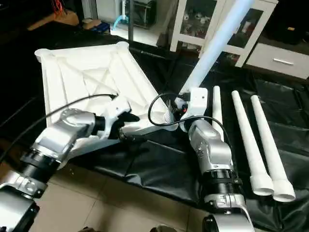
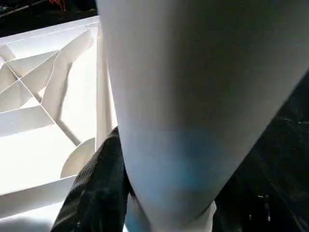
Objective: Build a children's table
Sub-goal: Pick table leg
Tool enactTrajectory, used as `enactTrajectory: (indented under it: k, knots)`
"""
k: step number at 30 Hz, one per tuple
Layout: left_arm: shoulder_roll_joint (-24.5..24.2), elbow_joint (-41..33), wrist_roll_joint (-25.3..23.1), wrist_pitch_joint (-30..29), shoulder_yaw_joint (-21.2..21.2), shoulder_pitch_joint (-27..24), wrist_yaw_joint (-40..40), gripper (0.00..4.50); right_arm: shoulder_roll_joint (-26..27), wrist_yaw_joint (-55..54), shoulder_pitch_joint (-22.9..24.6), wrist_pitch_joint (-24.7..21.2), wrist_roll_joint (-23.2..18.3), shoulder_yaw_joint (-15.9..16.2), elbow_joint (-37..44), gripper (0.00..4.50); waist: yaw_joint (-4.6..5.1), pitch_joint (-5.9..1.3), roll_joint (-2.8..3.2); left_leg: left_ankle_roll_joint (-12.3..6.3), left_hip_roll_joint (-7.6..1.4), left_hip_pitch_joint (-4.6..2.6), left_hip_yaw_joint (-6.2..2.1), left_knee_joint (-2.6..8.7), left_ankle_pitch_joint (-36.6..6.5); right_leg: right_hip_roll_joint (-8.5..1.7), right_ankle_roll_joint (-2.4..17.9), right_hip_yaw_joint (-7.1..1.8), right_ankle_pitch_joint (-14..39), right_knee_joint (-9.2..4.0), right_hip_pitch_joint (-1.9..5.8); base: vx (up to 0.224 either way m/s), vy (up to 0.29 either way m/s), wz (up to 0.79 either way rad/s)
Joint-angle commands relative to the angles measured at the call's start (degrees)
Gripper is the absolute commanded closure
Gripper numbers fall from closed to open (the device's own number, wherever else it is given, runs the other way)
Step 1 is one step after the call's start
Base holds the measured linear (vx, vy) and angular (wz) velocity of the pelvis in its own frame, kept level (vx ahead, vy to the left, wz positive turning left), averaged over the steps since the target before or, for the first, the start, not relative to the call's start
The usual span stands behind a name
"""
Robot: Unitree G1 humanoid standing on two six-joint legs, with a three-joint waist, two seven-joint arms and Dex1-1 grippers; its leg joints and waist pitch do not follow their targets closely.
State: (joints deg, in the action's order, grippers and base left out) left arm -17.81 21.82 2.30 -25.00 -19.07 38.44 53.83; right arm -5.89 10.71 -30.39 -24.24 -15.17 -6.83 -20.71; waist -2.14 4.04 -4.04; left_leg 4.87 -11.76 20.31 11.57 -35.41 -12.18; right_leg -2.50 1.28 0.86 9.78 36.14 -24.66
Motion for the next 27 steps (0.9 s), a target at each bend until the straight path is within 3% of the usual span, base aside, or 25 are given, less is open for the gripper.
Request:
enactTrajectory:
  k: [1,2,8,19,27]
  knots:
    - [-0.1,-3.3,-1.6,-2.9,-1.4,-0.6,-1.4,0.00,-1.1,0.0,1.4,-1.5,0.6,-0.5,-0.8,2.64,0.25,-4.76,0.69,-0.32,-0.93,-0.27,-0.51,3.82,-3.3,-3.72,11.7,-2.31,3.6,-3.42,4.04,0.000,0.000,0.00]
    - [-0.6,-4.7,-2.6,-3.7,-2.1,-1.1,-1.8,0.29,-1.1,0.0,1.3,-1.4,0.6,-0.5,-0.9,2.64,0.28,-4.84,0.68,-0.40,-0.97,-0.27,-0.48,3.78,-3.0,-3.73,11.8,-2.30,3.0,-3.31,4.08,0.000,0.000,0.00]
    - [-0.8,-3.0,-5.5,-5.2,-3.2,-1.3,-6.0,0.80,-1.1,0.1,1.2,-1.5,0.4,-0.4,-0.7,2.64,0.40,-4.70,0.81,-0.37,-0.81,-0.31,-0.51,3.79,-4.0,-3.52,11.1,-2.27,5.3,-3.69,3.85,0.000,0.000,0.00]
    - [1.7,-0.8,-3.9,-6.8,-1.4,-1.3,-6.6,1.75,-1.4,0.5,1.1,-1.9,0.5,-0.4,-0.5,2.64,0.30,-4.82,0.75,-0.87,-0.70,-0.19,-0.50,3.70,-3.3,-3.54,11.8,-2.26,3.5,-3.61,3.98,0.000,0.000,0.00]
    - [1.5,3.4,-5.9,-3.7,-2.9,-0.9,-7.0,2.54,-1.6,1.1,1.5,-2.4,0.3,-0.1,0.4,2.64,0.35,-4.78,0.75,-1.10,-0.73,-0.24,-0.57,3.75,-3.7,-3.54,11.6,-2.22,4.4,-3.78,3.92,0.000,0.000,0.00]
